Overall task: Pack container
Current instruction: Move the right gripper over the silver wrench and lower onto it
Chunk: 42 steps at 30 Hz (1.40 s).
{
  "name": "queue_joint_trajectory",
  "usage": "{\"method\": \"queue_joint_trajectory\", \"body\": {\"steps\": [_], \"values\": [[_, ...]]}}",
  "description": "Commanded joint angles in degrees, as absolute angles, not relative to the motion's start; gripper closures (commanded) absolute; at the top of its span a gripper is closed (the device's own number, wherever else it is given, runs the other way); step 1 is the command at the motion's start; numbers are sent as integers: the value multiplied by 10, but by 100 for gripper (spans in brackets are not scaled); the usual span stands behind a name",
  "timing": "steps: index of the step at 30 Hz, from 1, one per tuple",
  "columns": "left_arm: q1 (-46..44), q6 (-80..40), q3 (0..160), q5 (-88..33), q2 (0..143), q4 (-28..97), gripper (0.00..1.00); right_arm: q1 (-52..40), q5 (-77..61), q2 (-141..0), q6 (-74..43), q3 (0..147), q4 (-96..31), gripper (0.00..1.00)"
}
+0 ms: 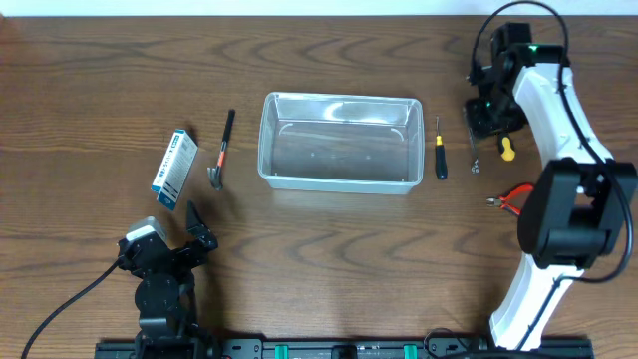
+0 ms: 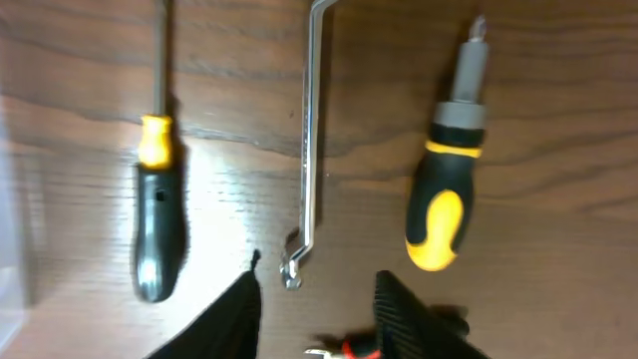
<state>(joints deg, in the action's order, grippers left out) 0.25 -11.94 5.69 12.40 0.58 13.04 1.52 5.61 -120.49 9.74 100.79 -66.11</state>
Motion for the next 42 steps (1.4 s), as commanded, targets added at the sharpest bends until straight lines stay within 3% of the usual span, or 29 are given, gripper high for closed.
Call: {"method": "queue_joint_trajectory", "body": {"steps": [1, 10, 42], "values": [[0, -114, 43, 127, 2, 135, 2, 22, 82, -1222, 104, 1007, -654, 65], [0, -114, 43, 127, 2, 135, 2, 22, 84, -1230, 104, 1007, -621, 60], [0, -114, 43, 127, 2, 135, 2, 14, 55, -1290, 47, 1006, -604, 65]]}}
